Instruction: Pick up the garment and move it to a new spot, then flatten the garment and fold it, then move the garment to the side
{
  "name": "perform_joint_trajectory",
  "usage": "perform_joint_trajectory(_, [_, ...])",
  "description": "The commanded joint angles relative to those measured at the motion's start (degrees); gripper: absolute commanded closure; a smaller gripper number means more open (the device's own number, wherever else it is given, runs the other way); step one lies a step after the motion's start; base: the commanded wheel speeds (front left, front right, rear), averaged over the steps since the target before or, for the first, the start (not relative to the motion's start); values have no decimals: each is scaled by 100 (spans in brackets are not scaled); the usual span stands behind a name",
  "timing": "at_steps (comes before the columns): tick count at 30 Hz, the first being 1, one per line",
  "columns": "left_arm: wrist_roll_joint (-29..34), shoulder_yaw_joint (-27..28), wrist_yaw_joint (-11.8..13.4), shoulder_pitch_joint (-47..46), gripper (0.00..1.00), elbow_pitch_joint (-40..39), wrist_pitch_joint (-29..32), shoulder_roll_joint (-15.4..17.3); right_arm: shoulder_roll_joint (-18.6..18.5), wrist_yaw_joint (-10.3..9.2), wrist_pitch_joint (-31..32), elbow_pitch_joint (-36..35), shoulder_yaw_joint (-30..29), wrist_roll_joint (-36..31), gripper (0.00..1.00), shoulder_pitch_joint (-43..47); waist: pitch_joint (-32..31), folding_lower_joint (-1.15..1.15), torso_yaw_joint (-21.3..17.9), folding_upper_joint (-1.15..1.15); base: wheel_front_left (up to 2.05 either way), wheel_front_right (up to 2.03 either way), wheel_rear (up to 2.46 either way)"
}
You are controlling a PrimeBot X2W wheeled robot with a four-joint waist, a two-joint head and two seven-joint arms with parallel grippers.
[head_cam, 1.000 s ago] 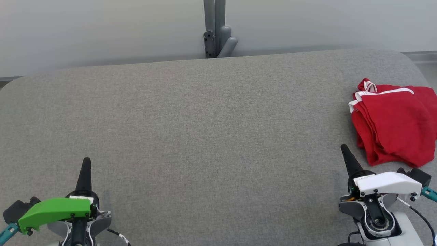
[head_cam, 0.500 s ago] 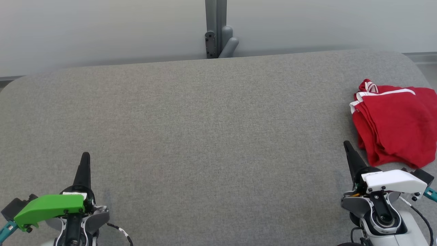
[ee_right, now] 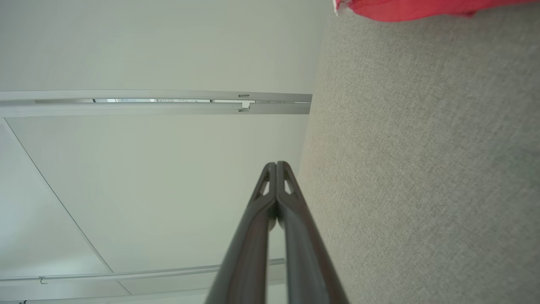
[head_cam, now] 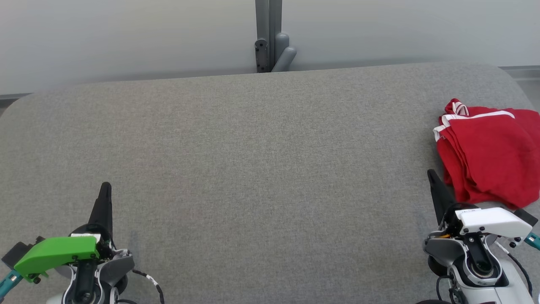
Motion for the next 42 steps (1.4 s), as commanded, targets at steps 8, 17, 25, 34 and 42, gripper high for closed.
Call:
perform_joint_trajectory(8, [-419,50,43,-93,100,-74,124,38,-55,2,110,-66,-73,459,100,-27,-7,0,17,0,0,0,0])
perform_joint_trajectory(17, [-423,52,31,-91,100,-79,118,38,-65,2,98,-66,-55,504,100,-22,-8,0,20,0,0,0,0])
perform_joint_trajectory(25, [-424,52,31,-90,100,-79,117,38,-74,2,80,-67,-36,524,100,-20,-8,0,20,0,0,0,0])
perform_joint_trajectory(34, [-424,52,31,-90,100,-79,117,38,-79,2,64,-68,-19,538,100,-17,-8,0,20,0,0,0,0])
perform_joint_trajectory(42, [-424,52,31,-90,100,-79,117,38,-89,2,57,-69,-1,539,100,-15,-8,0,20,0,0,0,0])
